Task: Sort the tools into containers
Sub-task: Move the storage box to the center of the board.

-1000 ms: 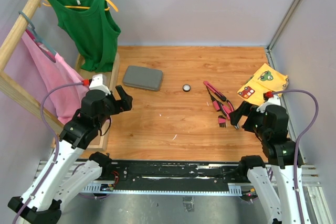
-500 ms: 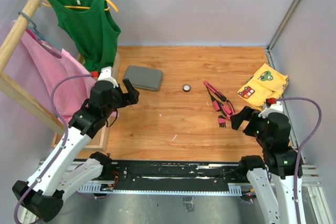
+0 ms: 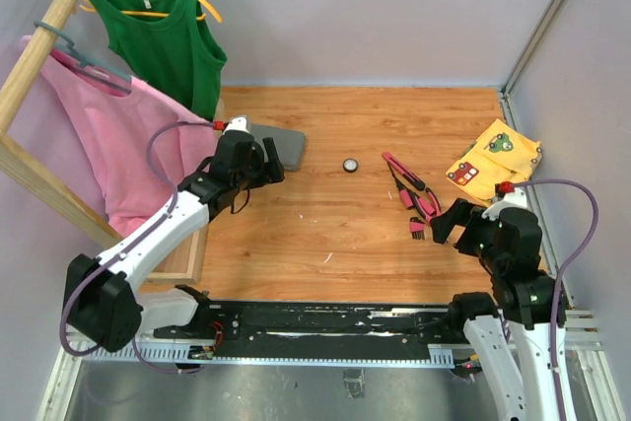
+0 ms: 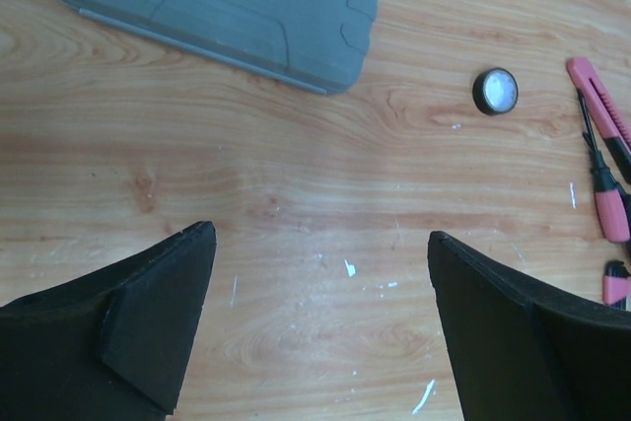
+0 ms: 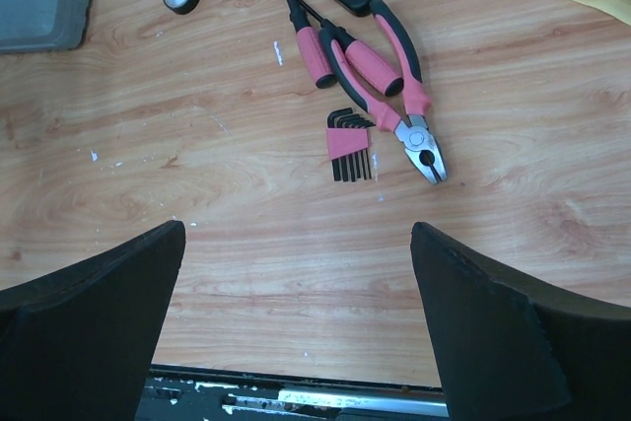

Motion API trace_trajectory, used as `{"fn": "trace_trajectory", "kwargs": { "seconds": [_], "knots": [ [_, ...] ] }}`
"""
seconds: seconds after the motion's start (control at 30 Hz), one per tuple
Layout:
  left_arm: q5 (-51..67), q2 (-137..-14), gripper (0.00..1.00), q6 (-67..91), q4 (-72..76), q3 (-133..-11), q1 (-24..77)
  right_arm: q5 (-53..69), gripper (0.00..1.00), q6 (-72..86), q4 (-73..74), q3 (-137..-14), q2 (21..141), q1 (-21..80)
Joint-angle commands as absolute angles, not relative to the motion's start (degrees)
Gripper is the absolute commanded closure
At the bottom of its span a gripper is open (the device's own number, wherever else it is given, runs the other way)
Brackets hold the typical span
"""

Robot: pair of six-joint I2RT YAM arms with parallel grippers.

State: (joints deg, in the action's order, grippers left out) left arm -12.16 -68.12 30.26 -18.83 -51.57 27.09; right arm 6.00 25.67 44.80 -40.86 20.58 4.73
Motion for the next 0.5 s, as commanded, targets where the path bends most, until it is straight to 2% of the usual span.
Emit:
{"fn": "trace_trajectory", "kwargs": {
  "seconds": [0.0,0.33,0.47],
  "knots": [
    [-15.24,-71.99,0.07,29.1,-14.82,-56.13,27.33,4.29,0.01,26.89,43.72,-40.41,23.97,3.21],
    [-15.73,-83.84,0.07,29.33,-13.96,-66.19,27.46,-3.85,0.01,31.03,45.69,-44.47,40.52,3.25],
    [-19.92,-88.43,0.08,28.42,-15.92,-72.17,30.45,-4.55,0.01,31.1,45.82,-44.65,43.21,3.25]
  ]
}}
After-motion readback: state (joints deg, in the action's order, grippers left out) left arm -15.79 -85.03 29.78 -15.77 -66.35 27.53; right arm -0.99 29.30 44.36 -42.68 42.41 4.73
